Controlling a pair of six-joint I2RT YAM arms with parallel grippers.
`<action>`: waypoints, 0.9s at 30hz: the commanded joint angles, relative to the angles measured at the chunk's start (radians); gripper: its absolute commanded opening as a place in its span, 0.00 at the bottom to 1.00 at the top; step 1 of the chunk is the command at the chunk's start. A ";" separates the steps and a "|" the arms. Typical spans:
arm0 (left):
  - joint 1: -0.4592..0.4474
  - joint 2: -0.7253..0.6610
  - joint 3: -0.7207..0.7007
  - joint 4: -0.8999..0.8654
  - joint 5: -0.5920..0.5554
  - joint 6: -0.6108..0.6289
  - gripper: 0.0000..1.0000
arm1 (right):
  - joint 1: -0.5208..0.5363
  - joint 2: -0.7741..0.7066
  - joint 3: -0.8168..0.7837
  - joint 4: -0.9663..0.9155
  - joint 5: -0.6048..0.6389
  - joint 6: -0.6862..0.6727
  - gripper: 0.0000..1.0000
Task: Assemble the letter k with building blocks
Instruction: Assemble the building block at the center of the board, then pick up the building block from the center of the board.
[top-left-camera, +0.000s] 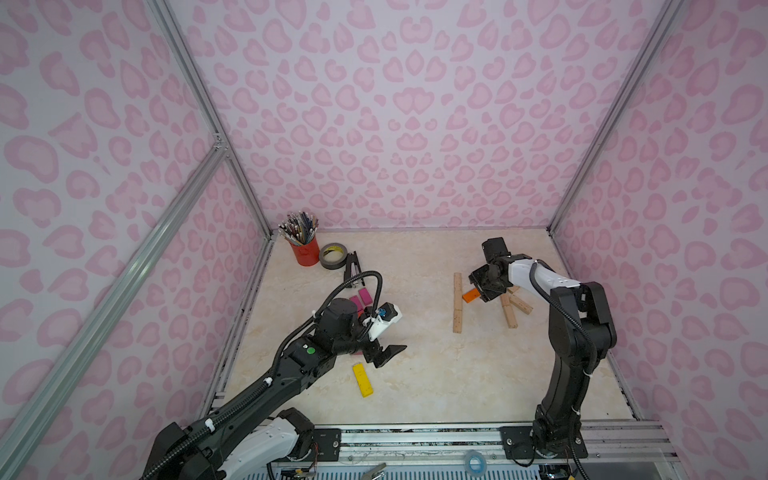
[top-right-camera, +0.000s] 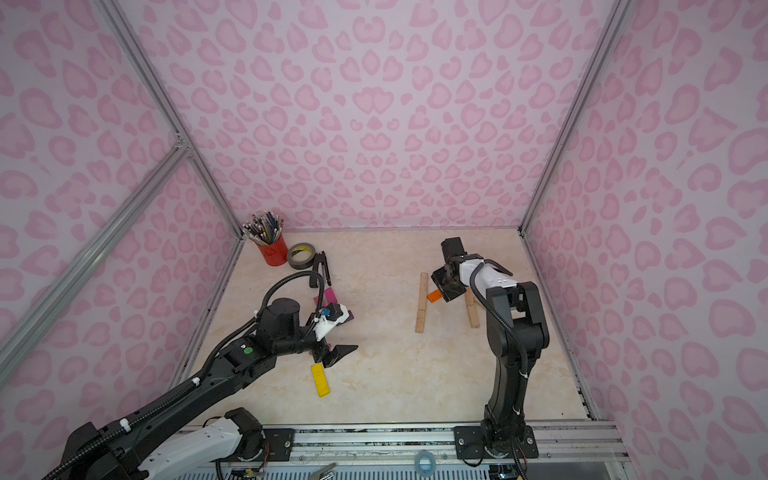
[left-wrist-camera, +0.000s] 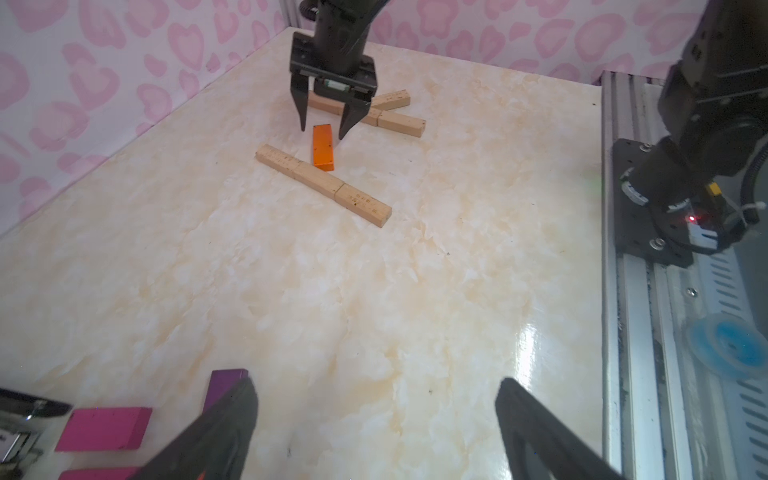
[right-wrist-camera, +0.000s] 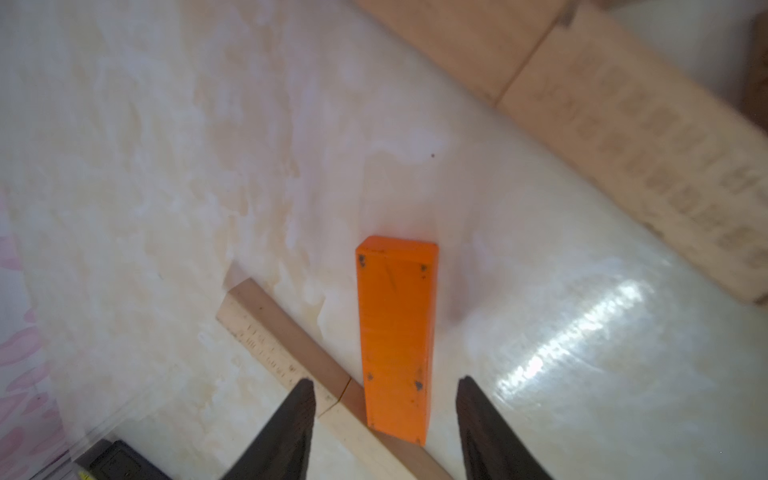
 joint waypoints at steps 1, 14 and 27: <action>0.002 -0.003 0.018 0.088 -0.206 -0.241 0.85 | 0.000 -0.075 -0.027 -0.010 0.015 -0.048 0.62; 0.046 -0.061 0.073 -0.335 -0.749 -1.035 0.70 | 0.207 -0.590 -0.193 0.028 0.157 -0.668 0.98; -0.155 0.017 -0.028 -0.468 -0.642 -1.288 0.66 | 0.372 -0.654 -0.334 -0.048 -0.034 -0.775 0.93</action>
